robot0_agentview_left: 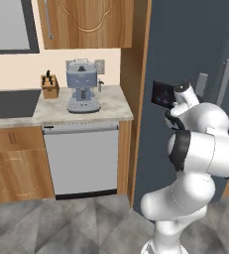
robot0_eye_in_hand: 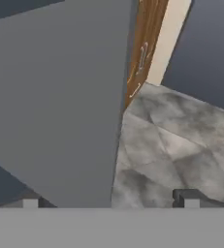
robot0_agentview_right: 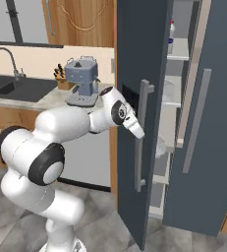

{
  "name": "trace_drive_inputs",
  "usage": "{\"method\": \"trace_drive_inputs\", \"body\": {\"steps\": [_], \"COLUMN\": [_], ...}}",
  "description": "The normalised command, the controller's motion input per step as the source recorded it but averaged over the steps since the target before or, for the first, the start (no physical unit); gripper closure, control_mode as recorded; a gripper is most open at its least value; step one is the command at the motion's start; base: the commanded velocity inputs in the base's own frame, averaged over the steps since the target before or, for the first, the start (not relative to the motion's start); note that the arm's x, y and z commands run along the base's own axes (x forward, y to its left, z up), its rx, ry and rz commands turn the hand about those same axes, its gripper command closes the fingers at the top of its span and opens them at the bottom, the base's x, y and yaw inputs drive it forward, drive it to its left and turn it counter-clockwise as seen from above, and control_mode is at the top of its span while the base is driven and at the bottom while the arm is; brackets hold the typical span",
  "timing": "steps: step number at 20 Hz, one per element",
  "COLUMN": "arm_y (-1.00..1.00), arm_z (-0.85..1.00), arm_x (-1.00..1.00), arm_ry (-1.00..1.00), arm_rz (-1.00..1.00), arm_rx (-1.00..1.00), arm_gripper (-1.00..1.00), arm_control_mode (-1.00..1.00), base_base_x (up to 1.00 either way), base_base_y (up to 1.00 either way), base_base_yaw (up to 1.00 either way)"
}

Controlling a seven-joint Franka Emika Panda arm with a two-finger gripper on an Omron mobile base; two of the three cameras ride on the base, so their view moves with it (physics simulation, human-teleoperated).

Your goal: Take the bottled waters from the counter and place them in the freezer to freeze. Close the freezer door after placing the bottles.

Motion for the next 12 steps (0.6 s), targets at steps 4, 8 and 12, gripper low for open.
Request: {"method": "trace_drive_inputs", "body": {"steps": [4,8,12], "arm_y": [-0.59,-0.50,-0.09], "arm_z": [0.13,0.24,0.00], "arm_x": [0.18,0.37,0.24], "arm_ry": [-0.08,-0.02,-0.15], "arm_rz": [0.43,0.45,0.36], "arm_rx": [0.15,0.12,0.00], "arm_gripper": [-1.00,-1.00,-1.00], "arm_control_mode": [-1.00,-1.00,-1.00], "base_base_x": [0.00,0.00,0.00], "base_base_y": [0.00,0.00,0.00], "base_base_yaw": [0.00,0.00,0.00]}}
